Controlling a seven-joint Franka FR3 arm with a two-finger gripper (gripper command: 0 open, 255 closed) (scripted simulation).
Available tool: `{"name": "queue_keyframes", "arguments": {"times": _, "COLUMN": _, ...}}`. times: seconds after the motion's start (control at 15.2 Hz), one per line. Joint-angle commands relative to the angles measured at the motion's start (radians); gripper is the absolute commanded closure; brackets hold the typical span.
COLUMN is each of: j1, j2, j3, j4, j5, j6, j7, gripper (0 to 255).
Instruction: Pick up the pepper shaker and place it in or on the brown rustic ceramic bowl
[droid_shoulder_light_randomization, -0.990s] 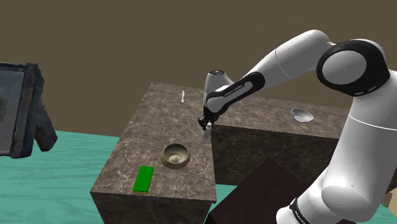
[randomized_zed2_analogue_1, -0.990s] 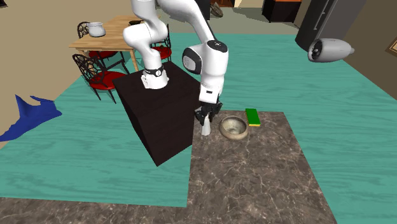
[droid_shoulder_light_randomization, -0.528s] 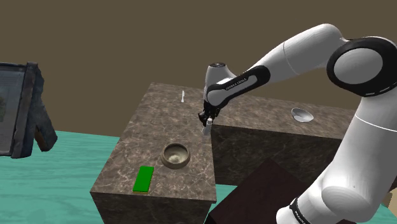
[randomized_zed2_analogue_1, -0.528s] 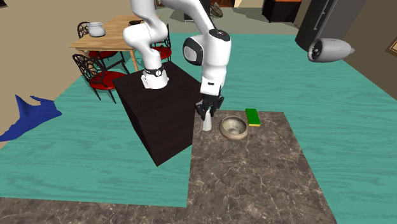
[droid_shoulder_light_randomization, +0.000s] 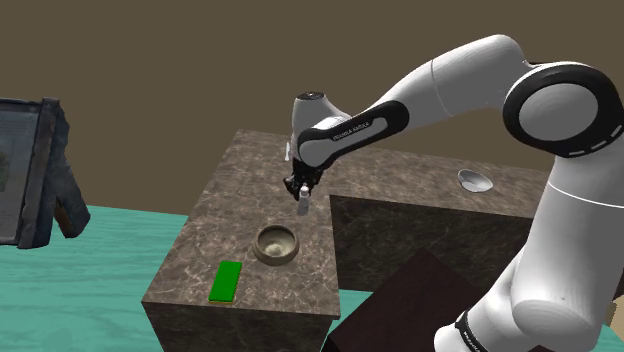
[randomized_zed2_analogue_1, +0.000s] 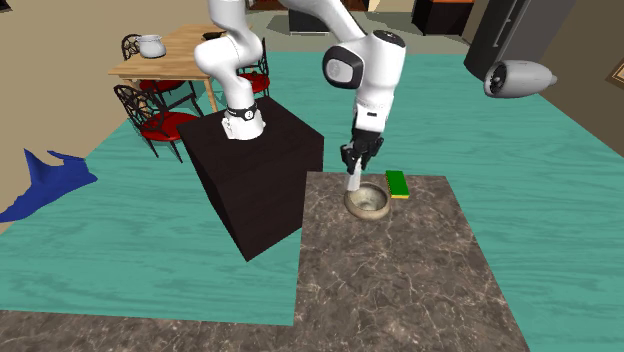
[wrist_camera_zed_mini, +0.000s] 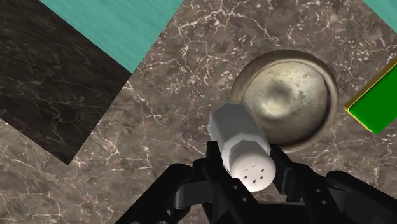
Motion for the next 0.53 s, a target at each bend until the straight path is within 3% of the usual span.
{"name": "queue_keyframes", "arguments": {"times": 0.0, "j1": 0.028, "j2": 0.026, "j3": 0.012, "j4": 0.041, "j5": -0.005, "j6": -0.019, "j7": 0.041, "gripper": 255}}
{"name": "queue_keyframes", "arguments": {"times": 0.33, "j1": 0.1, "j2": 0.102, "j3": 0.041, "j4": 0.18, "j5": -0.014, "j6": -0.095, "j7": 0.135, "gripper": 255}}
{"name": "queue_keyframes", "arguments": {"times": 0.46, "j1": 0.101, "j2": 0.116, "j3": 0.039, "j4": 0.172, "j5": -0.018, "j6": -0.073, "j7": 0.139, "gripper": 255}}
